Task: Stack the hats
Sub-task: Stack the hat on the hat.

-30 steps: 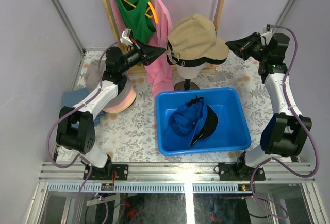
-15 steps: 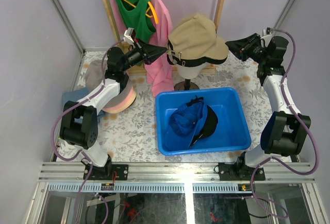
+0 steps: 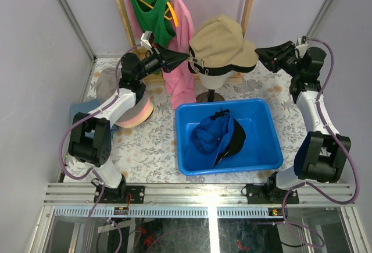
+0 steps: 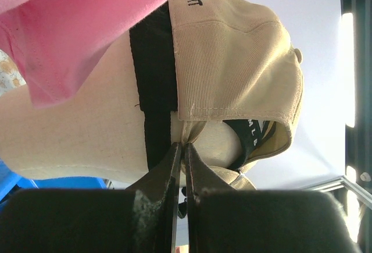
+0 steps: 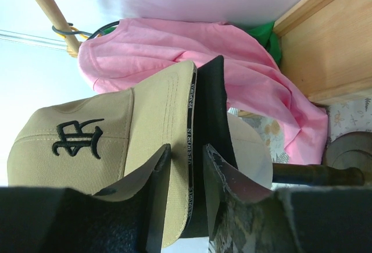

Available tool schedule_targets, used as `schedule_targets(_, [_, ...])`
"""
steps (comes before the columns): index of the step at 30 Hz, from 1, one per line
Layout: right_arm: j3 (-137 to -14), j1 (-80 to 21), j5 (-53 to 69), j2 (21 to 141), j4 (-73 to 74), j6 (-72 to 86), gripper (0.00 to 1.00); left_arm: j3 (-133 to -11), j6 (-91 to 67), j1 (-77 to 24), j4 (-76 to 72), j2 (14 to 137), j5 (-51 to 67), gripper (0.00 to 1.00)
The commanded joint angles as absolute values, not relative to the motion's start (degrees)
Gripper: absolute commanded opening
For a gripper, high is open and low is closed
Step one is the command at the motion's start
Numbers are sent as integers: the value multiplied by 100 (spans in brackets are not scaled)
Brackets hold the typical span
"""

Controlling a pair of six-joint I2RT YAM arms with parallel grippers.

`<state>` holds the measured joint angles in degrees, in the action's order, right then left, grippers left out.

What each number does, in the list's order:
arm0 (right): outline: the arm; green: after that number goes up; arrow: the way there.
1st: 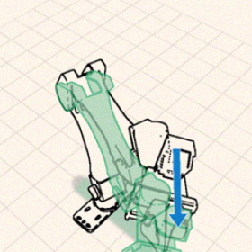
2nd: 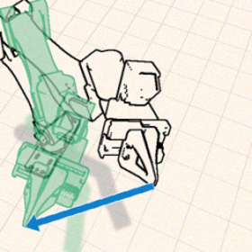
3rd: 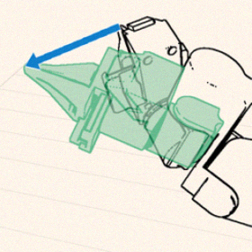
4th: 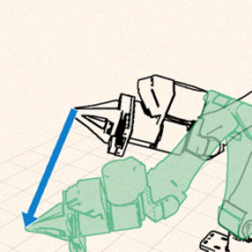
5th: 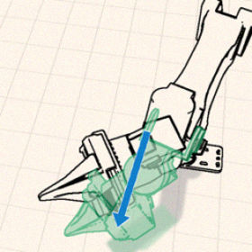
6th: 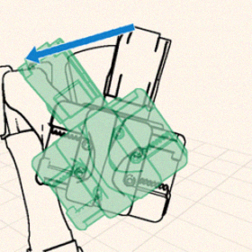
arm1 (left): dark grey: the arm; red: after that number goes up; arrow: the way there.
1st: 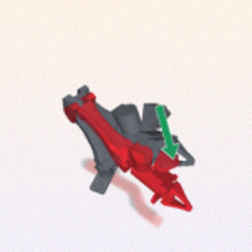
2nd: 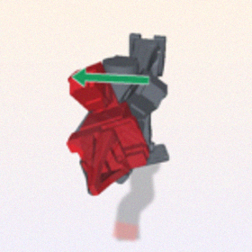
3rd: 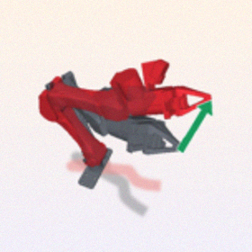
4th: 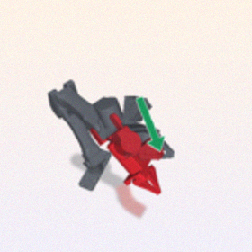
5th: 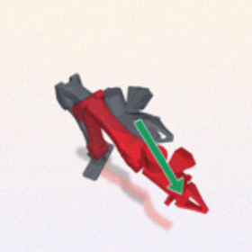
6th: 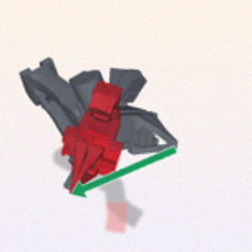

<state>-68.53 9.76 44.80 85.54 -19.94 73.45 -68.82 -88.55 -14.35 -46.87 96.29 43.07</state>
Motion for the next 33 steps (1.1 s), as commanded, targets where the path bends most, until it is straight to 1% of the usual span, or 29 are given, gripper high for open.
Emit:
schedule_targets(1, [-6799,953,4804,8282,-2573,7697,36,-7117,-8877,-1463,-4952,9736,4630,0])
schedule_targets(5, [-6742,846,4808,8238,-2645,7798,37,-7147,-8877,-1483,-4971,9747,4648,0])
schedule_targets(7, [-6685,774,4812,8235,-2772,7911,35,-7148,-8876,-1494,-4974,9743,4662,0])
schedule_targets(10, [-6602,738,4816,8206,-2890,8002,19,-7131,-8873,-1504,-4986,9735,4673,0])
schedule_targets(11, [-6593,738,4823,8193,-2851,7999,16,-7117,-8876,-1503,-4994,9720,4679,0])
schedule_targets(15, [-6519,751,4848,8159,-2774,7927,6,-7077,-8877,-1510,-4996,9681,4684,0])
schedule_targets(18, [-6457,786,4876,8148,-2732,7869,0,-7089,-8869,-1510,-4966,9667,4691,0])
schedule_targets(33, [-6404,932,4800,8174,-1439,6646,0,-6793,-8605,-1507,-4644,9524,4745,0])
